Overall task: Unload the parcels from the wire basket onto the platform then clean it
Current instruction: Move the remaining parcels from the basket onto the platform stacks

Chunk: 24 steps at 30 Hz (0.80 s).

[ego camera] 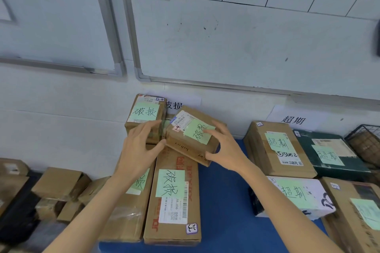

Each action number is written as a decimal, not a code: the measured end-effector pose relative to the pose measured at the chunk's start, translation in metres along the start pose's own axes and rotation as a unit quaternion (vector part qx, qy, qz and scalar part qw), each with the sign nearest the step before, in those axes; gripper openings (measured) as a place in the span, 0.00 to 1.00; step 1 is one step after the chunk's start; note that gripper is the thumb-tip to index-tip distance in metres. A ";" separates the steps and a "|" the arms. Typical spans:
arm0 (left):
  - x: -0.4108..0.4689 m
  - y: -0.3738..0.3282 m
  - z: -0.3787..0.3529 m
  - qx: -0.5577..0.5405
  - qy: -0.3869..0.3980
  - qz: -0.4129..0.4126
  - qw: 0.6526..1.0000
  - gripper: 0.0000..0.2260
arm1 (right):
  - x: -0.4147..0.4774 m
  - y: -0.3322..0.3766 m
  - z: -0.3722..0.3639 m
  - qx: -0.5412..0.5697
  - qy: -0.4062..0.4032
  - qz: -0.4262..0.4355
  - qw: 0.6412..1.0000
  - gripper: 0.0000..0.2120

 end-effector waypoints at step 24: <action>-0.005 0.006 0.018 0.280 -0.001 0.014 0.960 0.30 | 0.040 -0.015 0.005 0.070 -0.060 -0.016 0.996 0.25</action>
Point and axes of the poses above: each hand's wrist, its own x-axis towards the middle knuckle, its own z-axis out of the back of the hand, y = z × x, the point moved 10 cm from there along x, towards the middle knuckle, and after that the axes turned 14 degrees about y, right-handed, at the moved point
